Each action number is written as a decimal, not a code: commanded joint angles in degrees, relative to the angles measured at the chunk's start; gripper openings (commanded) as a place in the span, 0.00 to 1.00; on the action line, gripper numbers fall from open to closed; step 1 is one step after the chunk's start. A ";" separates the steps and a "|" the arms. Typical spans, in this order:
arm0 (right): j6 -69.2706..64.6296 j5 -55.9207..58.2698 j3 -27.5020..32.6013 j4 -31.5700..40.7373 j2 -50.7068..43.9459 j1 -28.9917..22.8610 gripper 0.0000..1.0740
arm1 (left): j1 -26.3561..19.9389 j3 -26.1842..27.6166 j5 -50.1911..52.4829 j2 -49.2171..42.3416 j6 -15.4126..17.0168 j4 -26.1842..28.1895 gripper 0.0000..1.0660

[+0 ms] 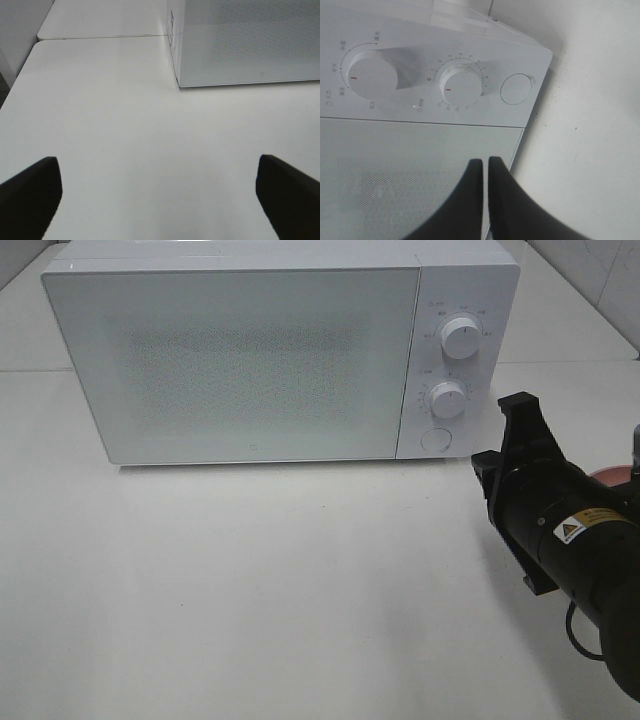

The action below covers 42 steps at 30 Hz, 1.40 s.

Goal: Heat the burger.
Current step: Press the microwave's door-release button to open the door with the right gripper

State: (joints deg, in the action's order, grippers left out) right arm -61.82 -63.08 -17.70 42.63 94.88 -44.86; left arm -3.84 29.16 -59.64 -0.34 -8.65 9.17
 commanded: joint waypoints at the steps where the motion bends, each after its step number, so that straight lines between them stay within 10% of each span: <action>1: -1.89 0.63 -0.11 -0.74 -0.11 0.00 0.00 | 0.06 -0.11 0.29 -0.92 0.06 0.63 0.92; 42: -10.26 6.19 -11.86 -12.72 13.06 11.52 0.00 | 0.06 -0.11 0.29 -0.92 0.06 0.63 0.92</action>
State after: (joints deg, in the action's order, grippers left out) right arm -72.02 -57.12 -29.11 30.60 107.95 -33.58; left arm -3.84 29.16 -59.64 -0.34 -8.65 9.17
